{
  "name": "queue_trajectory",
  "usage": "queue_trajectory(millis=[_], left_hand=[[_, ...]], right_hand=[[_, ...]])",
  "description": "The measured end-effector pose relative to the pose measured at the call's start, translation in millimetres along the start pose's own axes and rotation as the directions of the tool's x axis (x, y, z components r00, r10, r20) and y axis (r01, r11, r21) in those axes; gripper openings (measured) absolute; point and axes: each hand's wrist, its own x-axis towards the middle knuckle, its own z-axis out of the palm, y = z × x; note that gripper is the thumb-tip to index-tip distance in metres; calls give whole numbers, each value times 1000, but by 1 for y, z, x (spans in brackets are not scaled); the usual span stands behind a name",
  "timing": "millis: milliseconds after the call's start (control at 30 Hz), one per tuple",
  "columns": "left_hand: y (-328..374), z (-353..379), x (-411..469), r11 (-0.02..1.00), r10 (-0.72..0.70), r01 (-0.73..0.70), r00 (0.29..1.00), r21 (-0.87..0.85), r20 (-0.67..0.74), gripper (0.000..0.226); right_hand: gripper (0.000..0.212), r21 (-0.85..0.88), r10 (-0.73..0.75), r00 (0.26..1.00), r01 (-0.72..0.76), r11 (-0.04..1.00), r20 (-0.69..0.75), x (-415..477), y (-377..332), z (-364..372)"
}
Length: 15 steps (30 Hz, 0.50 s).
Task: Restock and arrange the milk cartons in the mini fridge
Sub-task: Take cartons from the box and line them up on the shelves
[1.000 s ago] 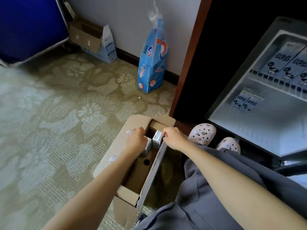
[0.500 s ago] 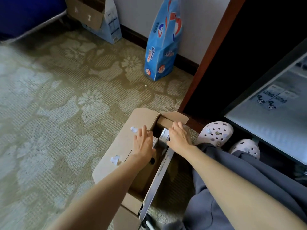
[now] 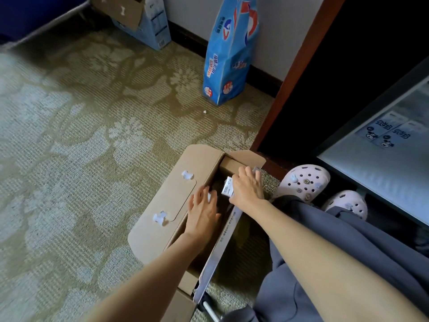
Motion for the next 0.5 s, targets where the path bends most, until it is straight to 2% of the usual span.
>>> queue_trajectory(millis=[67, 200, 267, 367, 500], left_hand=[[-3, 6, -3, 998, 15, -17, 999, 53, 33, 63], [-24, 13, 3, 954, 233, -209, 968, 215, -94, 67], [-32, 8, 11, 917, 323, -285, 941, 279, -100, 63], [-27, -8, 15, 929, 272, -257, 962, 267, -17, 51], [-17, -17, 18, 990, 88, -97, 992, 101, 92, 52]], right_hand=[[51, -16, -6, 1000, 6, 1000, 1, -1, 1, 0], [52, -20, -8, 1000, 8, 1000, -6, -1, 1, 1], [51, -21, -9, 1000, 9, 1000, -7, 0, 1, 1], [49, -13, -7, 1000, 7, 1000, 17, 0, 3, 0], [48, 99, 60, 997, -65, 993, 46, -2, 5, -11]])
